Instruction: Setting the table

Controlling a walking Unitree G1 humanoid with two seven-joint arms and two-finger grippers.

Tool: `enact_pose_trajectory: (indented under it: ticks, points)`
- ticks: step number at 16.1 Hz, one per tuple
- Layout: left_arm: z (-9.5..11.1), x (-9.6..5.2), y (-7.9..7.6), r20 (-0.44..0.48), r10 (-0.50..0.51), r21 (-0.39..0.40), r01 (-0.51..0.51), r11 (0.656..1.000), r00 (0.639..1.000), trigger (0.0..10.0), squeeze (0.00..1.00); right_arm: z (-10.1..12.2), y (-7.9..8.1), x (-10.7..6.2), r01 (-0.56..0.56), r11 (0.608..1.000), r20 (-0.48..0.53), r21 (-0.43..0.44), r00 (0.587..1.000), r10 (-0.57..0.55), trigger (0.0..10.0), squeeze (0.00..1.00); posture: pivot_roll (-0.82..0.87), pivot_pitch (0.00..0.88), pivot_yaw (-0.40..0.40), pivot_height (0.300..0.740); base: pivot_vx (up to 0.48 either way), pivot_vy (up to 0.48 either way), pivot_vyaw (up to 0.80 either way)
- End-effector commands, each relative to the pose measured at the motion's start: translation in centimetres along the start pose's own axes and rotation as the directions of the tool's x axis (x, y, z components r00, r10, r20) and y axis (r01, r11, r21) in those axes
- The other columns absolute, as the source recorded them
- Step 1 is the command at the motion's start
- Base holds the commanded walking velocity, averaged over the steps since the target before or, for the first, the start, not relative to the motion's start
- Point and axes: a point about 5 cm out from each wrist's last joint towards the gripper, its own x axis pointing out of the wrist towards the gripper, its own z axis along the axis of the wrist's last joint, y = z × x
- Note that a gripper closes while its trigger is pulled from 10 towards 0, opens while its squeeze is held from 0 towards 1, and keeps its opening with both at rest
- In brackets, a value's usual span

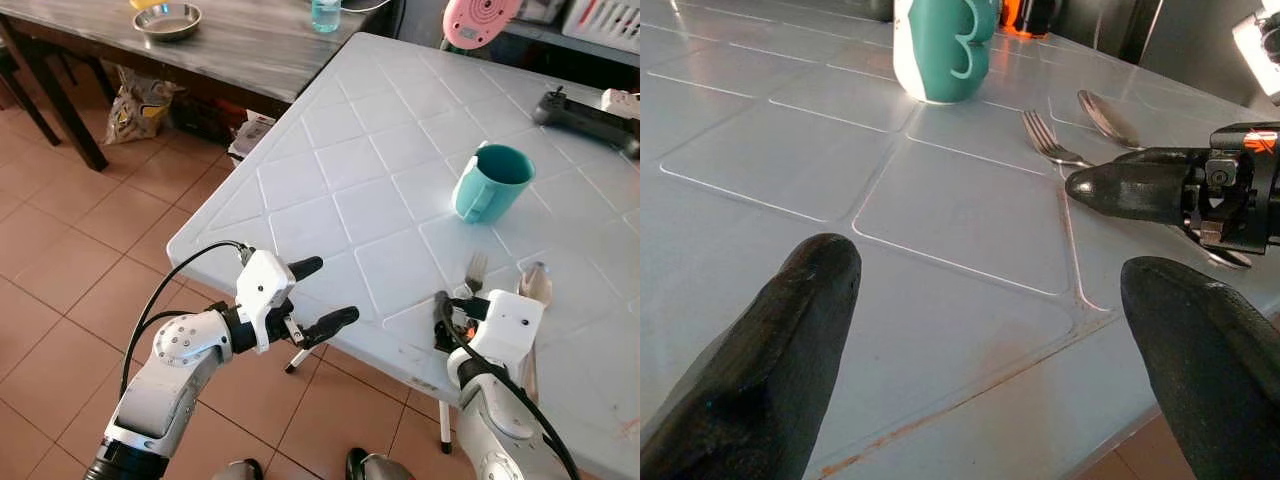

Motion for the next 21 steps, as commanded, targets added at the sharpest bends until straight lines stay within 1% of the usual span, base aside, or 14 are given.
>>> enact_pose_trajectory:
  ticks: [1,5,10,11,21]
  points:
    - [-0.03,0.19,-0.47,-0.006,-0.032,0.0,0.032,0.999,0.999,10.0,0.0,-2.54,0.28,-0.74,0.06,0.994,-0.14,0.087,0.989,-0.047,0.0,0.0,0.05,0.206,0.008,0.74,0.0,0.0,0.0]
    - [-0.18,0.17,-0.56,-0.012,-0.04,0.0,0.04,0.999,0.999,10.0,0.0,-2.78,0.01,-0.89,0.08,0.994,-0.172,0.073,0.983,-0.067,0.0,0.0,0.05,0.203,0.011,0.74,0.0,0.0,0.0]
    - [-0.17,0.21,-0.52,-0.011,-0.046,0.003,0.046,0.999,0.999,10.0,0.0,-2.81,-0.11,-0.91,0.097,0.992,-0.189,0.074,0.979,-0.082,0.0,0.0,0.05,0.2,0.011,0.74,0.0,0.0,0.0]
    - [-0.19,0.32,-0.45,-0.01,-0.042,0.019,0.043,0.999,0.999,10.0,0.0,-2.81,-0.2,-0.91,0.102,0.992,-0.192,0.069,0.978,-0.087,0.0,0.0,0.05,0.199,0.013,0.74,0.0,0.0,0.0]
    - [-0.29,0.58,-0.84,-0.004,-0.052,0.011,0.052,0.999,0.999,10.0,0.0,-3.06,-0.57,-1.13,0.123,0.99,-0.219,0.072,0.97,-0.105,0.0,0.0,0.03,0.207,0.014,0.74,0.0,0.0,0.0]
